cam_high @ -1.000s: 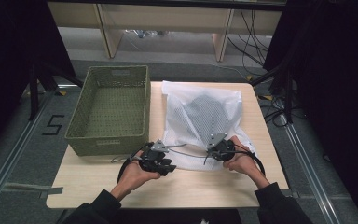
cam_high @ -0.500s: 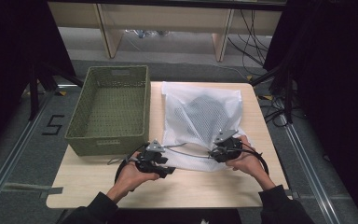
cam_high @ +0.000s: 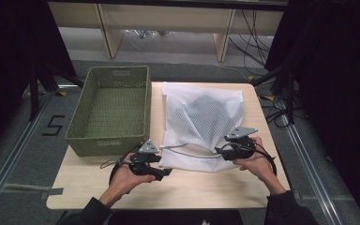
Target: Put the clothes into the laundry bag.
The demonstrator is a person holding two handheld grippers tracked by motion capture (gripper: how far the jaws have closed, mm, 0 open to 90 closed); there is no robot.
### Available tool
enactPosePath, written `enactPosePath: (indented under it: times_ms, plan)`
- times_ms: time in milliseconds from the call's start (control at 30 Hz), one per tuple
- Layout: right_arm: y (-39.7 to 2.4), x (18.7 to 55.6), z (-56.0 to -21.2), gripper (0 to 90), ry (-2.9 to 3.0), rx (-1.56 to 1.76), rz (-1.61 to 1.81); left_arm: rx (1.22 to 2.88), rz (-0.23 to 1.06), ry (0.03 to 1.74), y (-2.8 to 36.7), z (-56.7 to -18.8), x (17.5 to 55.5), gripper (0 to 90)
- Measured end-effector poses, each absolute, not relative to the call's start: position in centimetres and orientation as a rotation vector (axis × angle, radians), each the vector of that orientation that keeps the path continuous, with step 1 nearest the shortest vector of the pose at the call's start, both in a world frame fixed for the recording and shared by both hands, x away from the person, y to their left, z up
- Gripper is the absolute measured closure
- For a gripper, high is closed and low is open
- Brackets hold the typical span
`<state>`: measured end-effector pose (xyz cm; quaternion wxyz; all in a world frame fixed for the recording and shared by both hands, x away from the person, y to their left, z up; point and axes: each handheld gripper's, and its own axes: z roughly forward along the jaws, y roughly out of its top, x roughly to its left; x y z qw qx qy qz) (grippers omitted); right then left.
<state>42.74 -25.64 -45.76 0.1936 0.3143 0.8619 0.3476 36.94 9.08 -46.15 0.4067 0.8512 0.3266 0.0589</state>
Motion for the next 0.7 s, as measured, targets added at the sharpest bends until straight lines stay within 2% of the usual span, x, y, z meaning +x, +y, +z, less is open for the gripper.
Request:
enactPosePath:
  times_ms: [700]
  plan:
    - [-26.5, 39.8, -46.6, 34.8, 2.474, 0.954, 1.066, 2.173, 0.181, 0.794, 9.8, -47.2, 34.7, 20.4]
